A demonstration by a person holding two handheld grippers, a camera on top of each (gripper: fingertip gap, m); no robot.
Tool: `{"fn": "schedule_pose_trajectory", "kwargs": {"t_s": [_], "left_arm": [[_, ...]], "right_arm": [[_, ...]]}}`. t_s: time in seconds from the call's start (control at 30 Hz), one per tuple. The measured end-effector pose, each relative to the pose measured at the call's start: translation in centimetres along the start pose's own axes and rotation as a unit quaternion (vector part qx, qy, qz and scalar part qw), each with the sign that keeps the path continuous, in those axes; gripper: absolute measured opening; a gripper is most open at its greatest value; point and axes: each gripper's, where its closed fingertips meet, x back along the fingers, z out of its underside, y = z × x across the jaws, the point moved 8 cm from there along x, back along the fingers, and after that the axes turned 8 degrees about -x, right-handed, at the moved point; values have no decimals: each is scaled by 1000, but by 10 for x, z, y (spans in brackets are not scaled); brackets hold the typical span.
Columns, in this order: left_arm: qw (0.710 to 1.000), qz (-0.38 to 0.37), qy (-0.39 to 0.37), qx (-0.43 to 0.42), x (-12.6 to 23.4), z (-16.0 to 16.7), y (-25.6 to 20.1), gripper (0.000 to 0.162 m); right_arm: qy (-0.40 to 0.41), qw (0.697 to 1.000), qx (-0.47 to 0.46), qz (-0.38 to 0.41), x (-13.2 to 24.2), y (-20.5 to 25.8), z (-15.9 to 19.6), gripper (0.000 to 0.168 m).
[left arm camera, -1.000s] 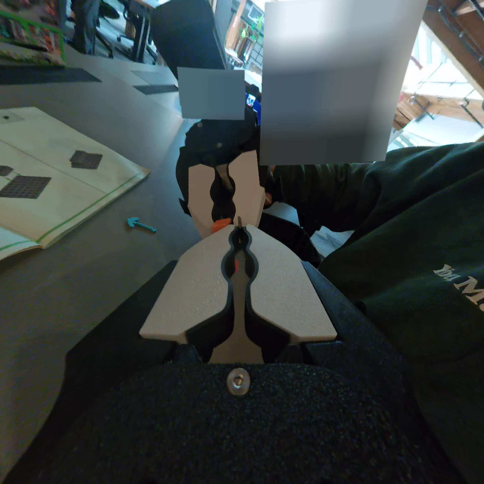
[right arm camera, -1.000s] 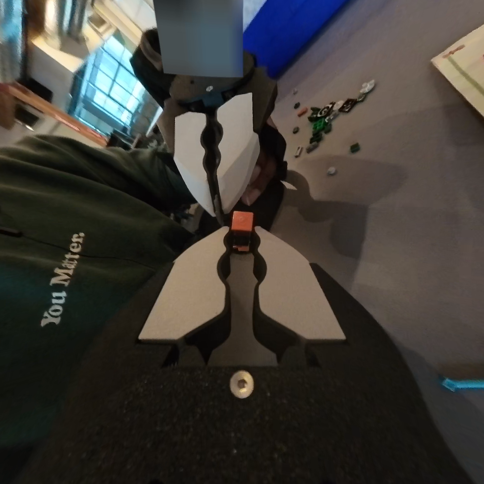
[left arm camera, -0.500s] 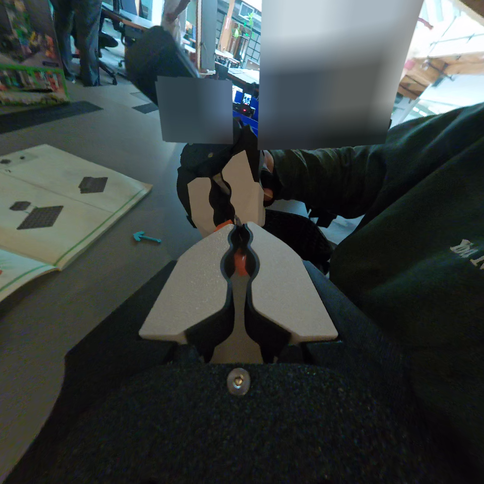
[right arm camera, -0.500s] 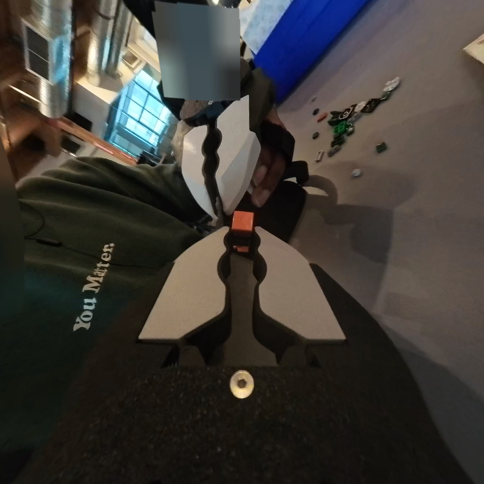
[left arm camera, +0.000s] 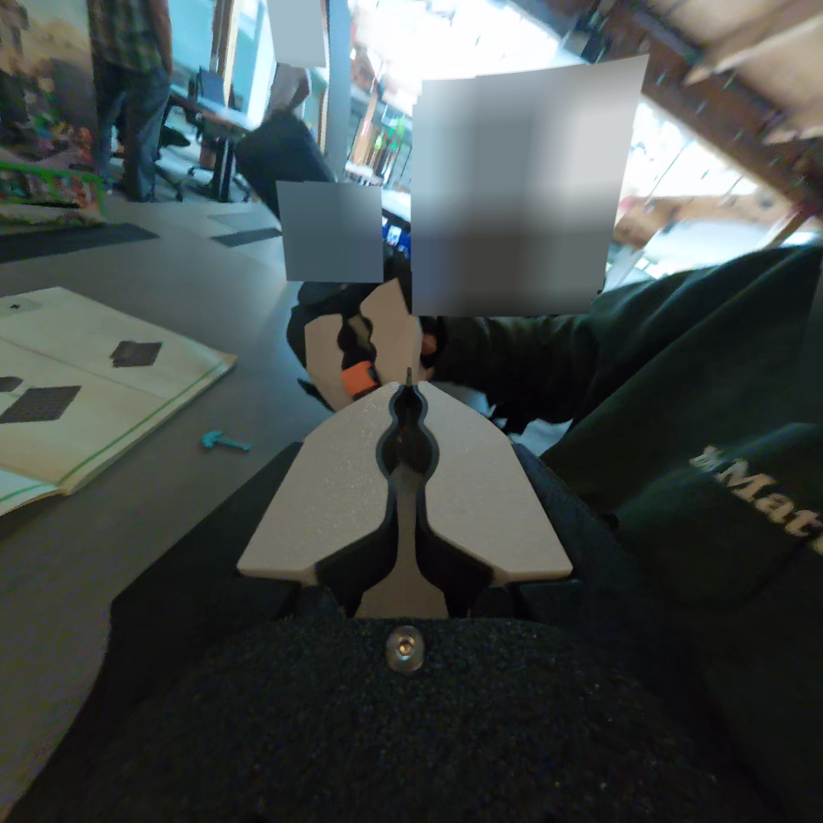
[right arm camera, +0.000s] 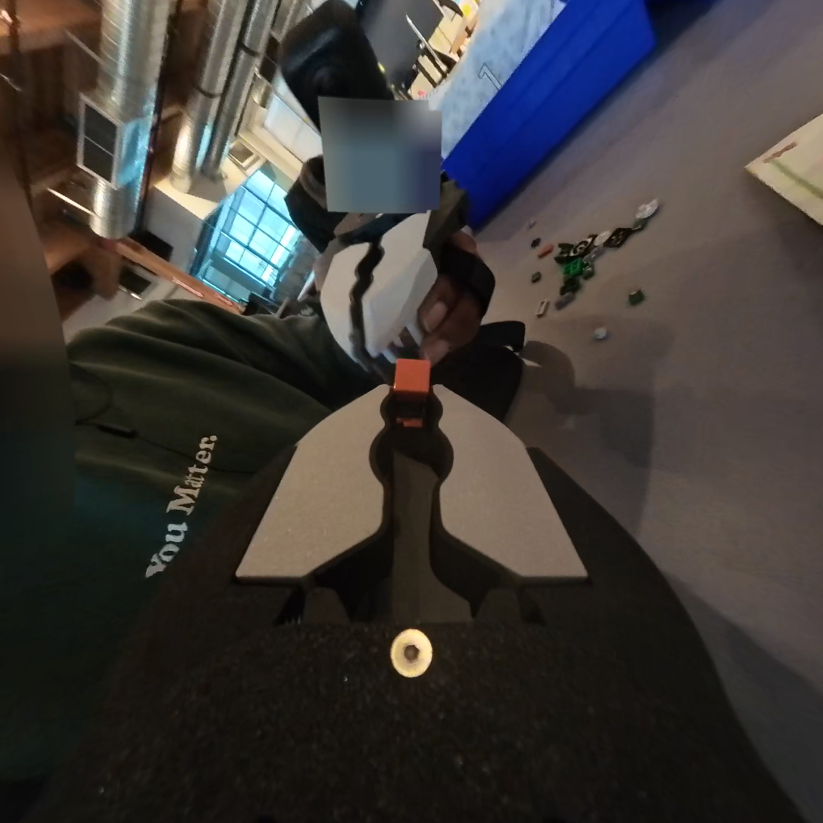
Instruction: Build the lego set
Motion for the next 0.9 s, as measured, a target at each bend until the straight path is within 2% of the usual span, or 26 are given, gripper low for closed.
{"fn": "schedule_pose_trajectory", "kwargs": {"t_s": [0.2,0.47,0.9], "left_arm": [[999,10,-29,30,6,-1,5,2],[999,23,-13,22,2,8,6,2],[1000,17,13,13,-2,16,3,2]], "right_arm": [[-9,999,-12,-32,0,2,1,12],[-13,997,-7,-81,0,10,3,12],[-16,998,17,-62,6,6,8,12]]}}
